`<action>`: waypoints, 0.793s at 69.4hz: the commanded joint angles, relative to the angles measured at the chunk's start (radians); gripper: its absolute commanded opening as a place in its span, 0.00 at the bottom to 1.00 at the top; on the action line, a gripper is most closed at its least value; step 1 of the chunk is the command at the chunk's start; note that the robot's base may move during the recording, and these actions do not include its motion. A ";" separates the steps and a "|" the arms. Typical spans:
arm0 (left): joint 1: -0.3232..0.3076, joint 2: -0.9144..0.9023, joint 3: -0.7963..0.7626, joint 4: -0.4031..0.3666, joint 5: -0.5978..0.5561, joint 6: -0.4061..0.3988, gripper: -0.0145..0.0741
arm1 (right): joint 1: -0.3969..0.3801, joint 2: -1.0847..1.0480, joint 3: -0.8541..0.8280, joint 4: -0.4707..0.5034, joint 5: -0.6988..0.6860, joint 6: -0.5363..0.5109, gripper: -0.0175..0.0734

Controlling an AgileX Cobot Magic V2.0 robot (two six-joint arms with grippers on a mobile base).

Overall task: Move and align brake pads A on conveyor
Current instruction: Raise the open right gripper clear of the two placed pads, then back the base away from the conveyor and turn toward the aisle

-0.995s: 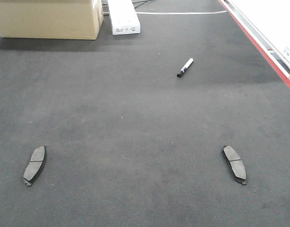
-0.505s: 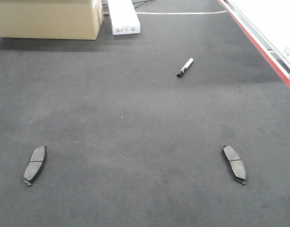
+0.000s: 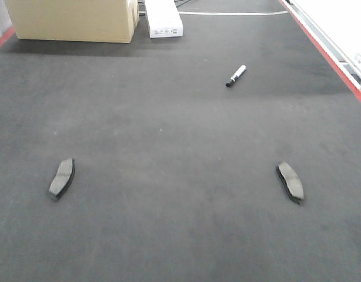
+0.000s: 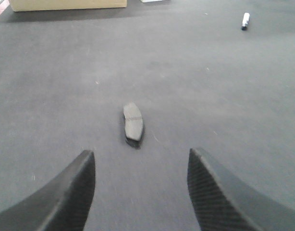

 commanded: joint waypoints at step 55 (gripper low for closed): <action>-0.002 0.013 -0.027 -0.014 -0.077 -0.004 0.61 | -0.002 0.007 -0.028 -0.005 -0.068 -0.007 0.71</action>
